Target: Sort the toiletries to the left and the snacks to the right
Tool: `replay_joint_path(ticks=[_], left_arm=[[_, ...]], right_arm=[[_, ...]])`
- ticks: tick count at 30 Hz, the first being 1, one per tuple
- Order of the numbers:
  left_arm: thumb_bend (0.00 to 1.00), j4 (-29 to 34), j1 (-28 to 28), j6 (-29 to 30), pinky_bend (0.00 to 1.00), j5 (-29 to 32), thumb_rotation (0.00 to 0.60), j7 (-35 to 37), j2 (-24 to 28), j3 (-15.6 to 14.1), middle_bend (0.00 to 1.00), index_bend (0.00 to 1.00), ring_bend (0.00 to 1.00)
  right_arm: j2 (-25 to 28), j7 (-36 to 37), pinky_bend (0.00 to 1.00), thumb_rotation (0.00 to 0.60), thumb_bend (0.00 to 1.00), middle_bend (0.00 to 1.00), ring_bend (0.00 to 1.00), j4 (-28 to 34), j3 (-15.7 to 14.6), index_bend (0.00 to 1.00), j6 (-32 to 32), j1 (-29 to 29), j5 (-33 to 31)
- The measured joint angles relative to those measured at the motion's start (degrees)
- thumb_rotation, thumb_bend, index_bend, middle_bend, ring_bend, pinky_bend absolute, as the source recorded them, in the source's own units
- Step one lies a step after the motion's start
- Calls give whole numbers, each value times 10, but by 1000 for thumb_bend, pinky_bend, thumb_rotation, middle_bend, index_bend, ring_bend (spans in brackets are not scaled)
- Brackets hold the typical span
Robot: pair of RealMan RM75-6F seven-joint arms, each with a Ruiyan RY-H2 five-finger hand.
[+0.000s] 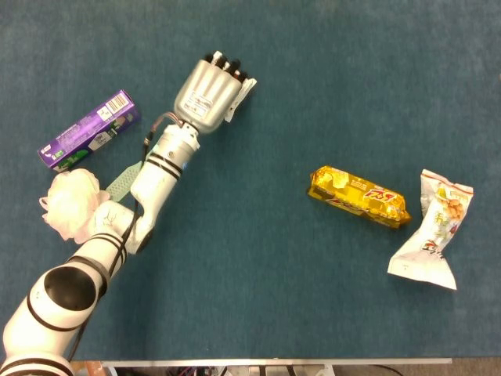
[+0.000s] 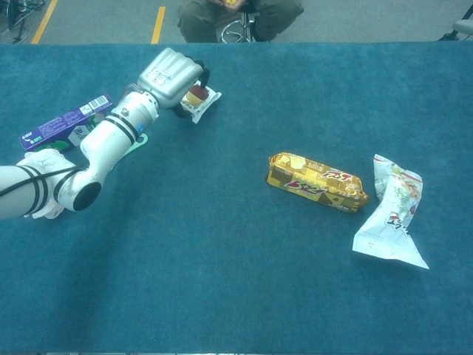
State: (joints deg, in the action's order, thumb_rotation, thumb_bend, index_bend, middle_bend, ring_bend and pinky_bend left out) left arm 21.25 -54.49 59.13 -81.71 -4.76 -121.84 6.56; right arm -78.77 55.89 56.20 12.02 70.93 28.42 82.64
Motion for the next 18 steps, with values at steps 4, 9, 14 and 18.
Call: replay_joint_path(ticks=[4, 9, 14, 18], left_arm=[[112, 28, 8, 8, 442, 0, 600, -17, 16, 4, 352, 435, 356], [112, 28, 9, -13, 442, 18, 600, -43, 34, 21, 352, 435, 356], [112, 1, 5, -42, 442, 28, 600, -56, 40, 29, 351, 435, 356], [112, -36, -5, -68, 442, 34, 600, -55, 37, 35, 350, 436, 356]], right_arm=[[2, 0, 523, 600, 0, 440, 356, 2, 0, 433, 2, -2, 0], [2, 3, 523, 600, 0, 440, 356, 0, 1, 433, 1, -2, -2], [-1, 5, 523, 600, 0, 440, 356, -4, -1, 433, -3, -2, -1], [-3, 5, 523, 600, 0, 440, 356, -7, -2, 433, -6, -2, -3]])
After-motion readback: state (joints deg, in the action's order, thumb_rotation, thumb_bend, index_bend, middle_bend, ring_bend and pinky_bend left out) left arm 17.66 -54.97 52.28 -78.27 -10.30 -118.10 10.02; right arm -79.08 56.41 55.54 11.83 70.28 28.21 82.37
